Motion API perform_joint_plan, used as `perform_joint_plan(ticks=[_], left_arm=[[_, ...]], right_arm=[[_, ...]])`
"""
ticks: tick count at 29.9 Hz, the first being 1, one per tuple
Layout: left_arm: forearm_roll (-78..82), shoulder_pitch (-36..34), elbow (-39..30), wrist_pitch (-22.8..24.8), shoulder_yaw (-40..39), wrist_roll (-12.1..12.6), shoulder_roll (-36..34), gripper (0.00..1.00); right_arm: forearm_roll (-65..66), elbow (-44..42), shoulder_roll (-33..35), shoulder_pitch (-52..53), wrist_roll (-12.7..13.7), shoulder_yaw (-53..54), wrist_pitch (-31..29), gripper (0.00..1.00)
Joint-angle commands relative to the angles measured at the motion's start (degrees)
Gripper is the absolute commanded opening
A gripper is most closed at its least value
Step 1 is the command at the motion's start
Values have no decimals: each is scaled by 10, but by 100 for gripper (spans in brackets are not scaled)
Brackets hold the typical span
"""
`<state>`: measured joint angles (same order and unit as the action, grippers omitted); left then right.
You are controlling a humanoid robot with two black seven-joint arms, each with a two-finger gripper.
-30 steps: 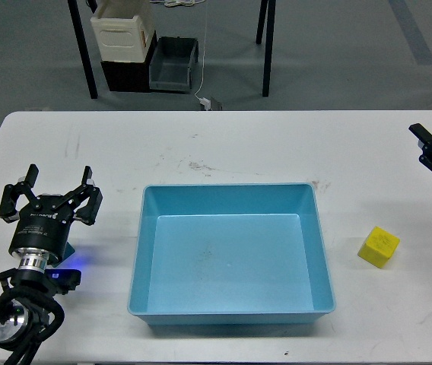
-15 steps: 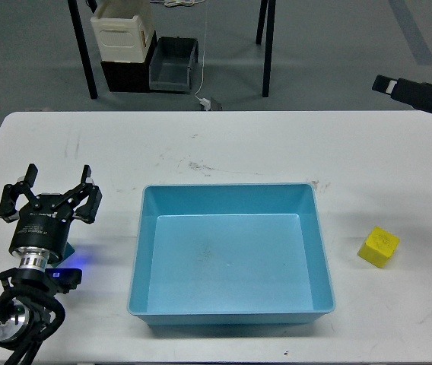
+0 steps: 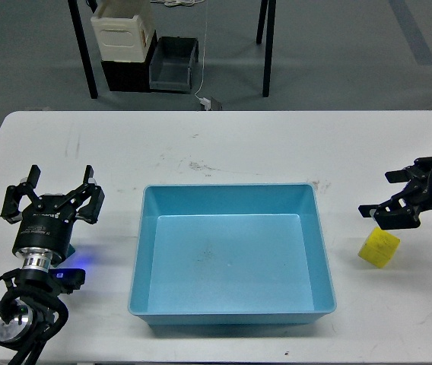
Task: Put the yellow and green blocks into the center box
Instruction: 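Move the right gripper over the yellow cube and lower it, then close the right gripper on the yellow cube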
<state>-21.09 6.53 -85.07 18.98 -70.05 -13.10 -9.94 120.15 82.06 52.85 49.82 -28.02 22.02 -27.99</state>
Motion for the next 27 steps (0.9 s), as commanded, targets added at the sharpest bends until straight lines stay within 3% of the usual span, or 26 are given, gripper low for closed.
perform_joint_plan(ticks=[1, 27], left_arm=[[1, 2, 0, 2, 2, 0, 1, 100], [1, -6, 17, 4, -1, -18, 2, 100]], right_arm=[[24, 0, 20, 12, 0, -58, 0, 100], [49, -74, -60, 58, 0, -191, 0, 98]])
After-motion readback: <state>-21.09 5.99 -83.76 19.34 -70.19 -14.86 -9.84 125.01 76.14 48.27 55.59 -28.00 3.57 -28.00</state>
